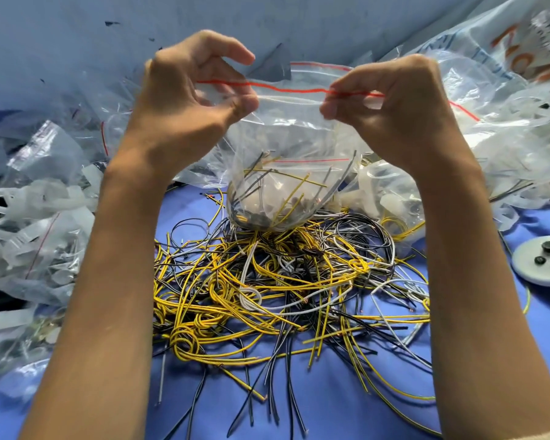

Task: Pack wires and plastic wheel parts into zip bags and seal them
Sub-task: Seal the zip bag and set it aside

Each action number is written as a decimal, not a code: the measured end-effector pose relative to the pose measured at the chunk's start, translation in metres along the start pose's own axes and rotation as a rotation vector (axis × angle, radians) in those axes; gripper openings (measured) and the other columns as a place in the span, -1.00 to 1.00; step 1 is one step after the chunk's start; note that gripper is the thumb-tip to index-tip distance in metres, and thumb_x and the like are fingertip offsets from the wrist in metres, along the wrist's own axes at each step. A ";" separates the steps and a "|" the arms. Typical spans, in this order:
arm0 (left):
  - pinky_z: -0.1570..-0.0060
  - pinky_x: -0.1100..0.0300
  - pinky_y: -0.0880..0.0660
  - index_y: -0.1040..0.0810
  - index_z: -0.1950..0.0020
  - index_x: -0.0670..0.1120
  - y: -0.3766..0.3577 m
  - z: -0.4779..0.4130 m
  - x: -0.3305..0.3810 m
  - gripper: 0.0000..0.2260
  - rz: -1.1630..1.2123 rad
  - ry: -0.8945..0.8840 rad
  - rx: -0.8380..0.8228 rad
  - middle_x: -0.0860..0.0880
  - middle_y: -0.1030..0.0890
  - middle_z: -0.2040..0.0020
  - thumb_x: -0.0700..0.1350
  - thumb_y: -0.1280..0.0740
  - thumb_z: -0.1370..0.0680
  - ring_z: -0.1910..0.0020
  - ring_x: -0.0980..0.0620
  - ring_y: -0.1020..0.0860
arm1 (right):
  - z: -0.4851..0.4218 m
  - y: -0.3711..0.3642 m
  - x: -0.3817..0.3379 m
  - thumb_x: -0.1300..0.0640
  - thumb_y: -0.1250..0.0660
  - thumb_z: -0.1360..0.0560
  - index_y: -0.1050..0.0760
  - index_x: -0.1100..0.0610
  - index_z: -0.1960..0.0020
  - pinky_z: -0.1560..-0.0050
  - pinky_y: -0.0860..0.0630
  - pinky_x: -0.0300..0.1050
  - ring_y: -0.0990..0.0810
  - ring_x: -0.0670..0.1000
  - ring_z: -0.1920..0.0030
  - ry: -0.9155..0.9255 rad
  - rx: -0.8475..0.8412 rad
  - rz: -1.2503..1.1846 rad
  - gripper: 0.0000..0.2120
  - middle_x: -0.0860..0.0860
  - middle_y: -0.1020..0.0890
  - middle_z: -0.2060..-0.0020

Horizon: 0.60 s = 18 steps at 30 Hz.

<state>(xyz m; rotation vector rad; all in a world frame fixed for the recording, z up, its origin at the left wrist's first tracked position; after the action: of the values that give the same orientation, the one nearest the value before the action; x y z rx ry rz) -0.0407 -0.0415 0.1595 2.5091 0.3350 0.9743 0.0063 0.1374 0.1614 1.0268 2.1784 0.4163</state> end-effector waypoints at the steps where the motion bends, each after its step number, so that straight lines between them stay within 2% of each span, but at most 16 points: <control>1: 0.17 0.25 -0.48 -0.55 -0.04 0.05 0.000 0.000 0.002 -0.77 -0.035 -0.012 -0.016 0.18 -0.61 0.19 -0.08 -0.46 -0.42 0.13 0.18 -0.58 | 0.000 0.001 -0.001 0.10 -0.47 -0.40 -0.66 0.19 0.00 0.13 -0.44 -0.47 -0.54 -0.36 0.31 -0.001 -0.002 0.005 -0.78 -0.13 -0.60 0.17; 3: 0.17 0.31 -0.46 -0.62 0.01 0.01 -0.002 0.000 0.009 -0.82 -0.132 -0.062 -0.046 0.12 -0.60 0.17 -0.03 -0.47 -0.42 0.20 0.16 -0.56 | -0.001 0.001 -0.004 0.08 -0.46 -0.41 -0.67 0.17 0.01 0.14 -0.46 -0.46 -0.52 -0.39 0.33 -0.006 -0.009 0.026 -0.78 -0.16 -0.58 0.21; 5: 0.18 0.35 -0.42 -0.67 0.02 -0.05 -0.004 -0.001 0.016 -0.81 -0.215 -0.098 -0.044 0.07 -0.60 0.17 0.00 -0.46 -0.42 0.24 0.14 -0.54 | -0.002 -0.002 -0.007 0.05 -0.46 -0.41 -0.68 0.13 0.01 0.05 -0.54 -0.29 -0.55 -0.29 0.28 -0.016 -0.019 0.061 -0.79 -0.15 -0.60 0.23; 8: 0.12 0.21 -0.46 -0.68 0.03 -0.03 -0.010 -0.002 0.023 -0.80 -0.325 -0.120 -0.035 -0.01 -0.64 0.14 0.03 -0.44 -0.43 0.18 0.03 -0.56 | -0.003 -0.010 -0.016 0.01 -0.46 -0.39 -0.68 0.05 0.02 -0.02 -0.57 -0.01 -0.64 -0.08 0.17 -0.017 -0.054 0.093 -0.80 -0.02 -0.70 0.18; 13: 0.06 -0.02 -0.50 -0.66 0.05 0.05 -0.017 -0.002 0.037 -0.87 -0.410 -0.176 -0.044 0.00 -0.63 0.12 0.00 -0.40 -0.44 0.13 -0.05 -0.56 | -0.007 -0.022 -0.034 -0.11 -0.43 -0.39 -0.67 -0.03 0.02 0.04 -0.54 0.06 -0.61 0.05 0.13 0.045 -0.110 0.162 -0.77 0.02 -0.68 0.16; 18: 0.08 -0.06 -0.52 -0.66 0.05 0.06 -0.016 -0.004 0.039 -0.89 -0.453 -0.143 -0.023 -0.01 -0.63 0.12 -0.03 -0.45 -0.44 0.09 -0.10 -0.58 | -0.010 -0.023 -0.035 -0.07 -0.42 -0.40 -0.67 -0.05 0.04 0.05 -0.53 0.07 -0.59 0.14 0.10 0.054 -0.106 0.223 -0.81 0.09 -0.65 0.13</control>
<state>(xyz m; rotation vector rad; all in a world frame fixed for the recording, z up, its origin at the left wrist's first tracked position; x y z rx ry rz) -0.0158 -0.0123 0.1774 2.3143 0.7966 0.6107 0.0028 0.0959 0.1720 1.2163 2.0710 0.6613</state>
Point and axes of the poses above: each hand's wrist, its own z-axis away from the middle knuckle, its own y-axis out of the back of the hand, x = y × z, the point moved 10 cm from there along -z, towards the middle knuckle
